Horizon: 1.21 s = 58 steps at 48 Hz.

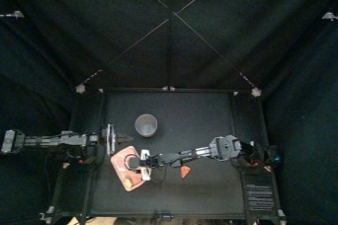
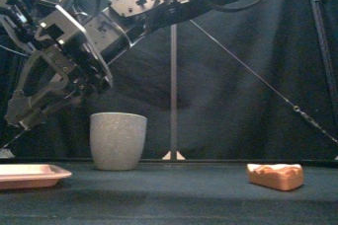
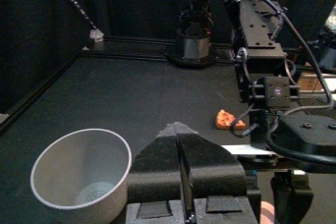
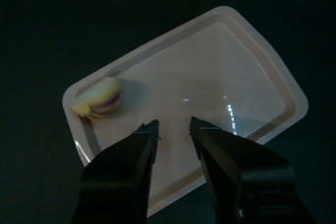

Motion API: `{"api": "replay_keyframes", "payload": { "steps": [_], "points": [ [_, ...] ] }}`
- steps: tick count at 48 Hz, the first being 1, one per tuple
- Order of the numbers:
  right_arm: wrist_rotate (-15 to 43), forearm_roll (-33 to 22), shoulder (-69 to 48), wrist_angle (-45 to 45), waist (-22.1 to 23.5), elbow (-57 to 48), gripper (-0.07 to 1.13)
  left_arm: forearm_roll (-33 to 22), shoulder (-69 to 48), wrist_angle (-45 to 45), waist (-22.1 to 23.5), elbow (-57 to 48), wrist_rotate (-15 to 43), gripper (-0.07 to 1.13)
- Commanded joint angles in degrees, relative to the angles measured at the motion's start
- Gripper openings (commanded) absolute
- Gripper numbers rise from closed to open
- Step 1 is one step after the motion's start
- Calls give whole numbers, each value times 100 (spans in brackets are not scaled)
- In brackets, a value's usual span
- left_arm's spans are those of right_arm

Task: Pick the onion then place it on the pink plate
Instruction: Drop onion on the pink plate and return to neutral

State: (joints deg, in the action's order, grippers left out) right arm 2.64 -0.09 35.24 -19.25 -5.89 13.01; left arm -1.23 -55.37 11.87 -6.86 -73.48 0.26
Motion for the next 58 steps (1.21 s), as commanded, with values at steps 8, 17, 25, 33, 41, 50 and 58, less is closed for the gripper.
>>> {"api": "replay_keyframes", "payload": {
  "steps": [8,17,25,33,41,50,58],
  "points": [
    [9,-53,-1037,615,44,-747,79,-9,26,26,-9,62,-9,13],
    [0,-44,-1960,1731,176,-1978,79,-9,18,9,-18,53,0,13],
    [0,26,-2760,2839,308,-3103,79,9,9,9,-18,53,9,13],
    [0,360,-3428,3753,545,-4140,80,9,-9,0,-26,44,9,13],
    [0,773,-3902,4166,765,-4825,80,9,-9,9,-26,26,9,13],
    [-62,993,-4351,4500,932,-5317,82,18,-9,9,-35,-18,9,13],
    [-62,773,-4685,5177,1002,-5739,82,9,-9,0,-70,-18,9,13]
  ]
}}
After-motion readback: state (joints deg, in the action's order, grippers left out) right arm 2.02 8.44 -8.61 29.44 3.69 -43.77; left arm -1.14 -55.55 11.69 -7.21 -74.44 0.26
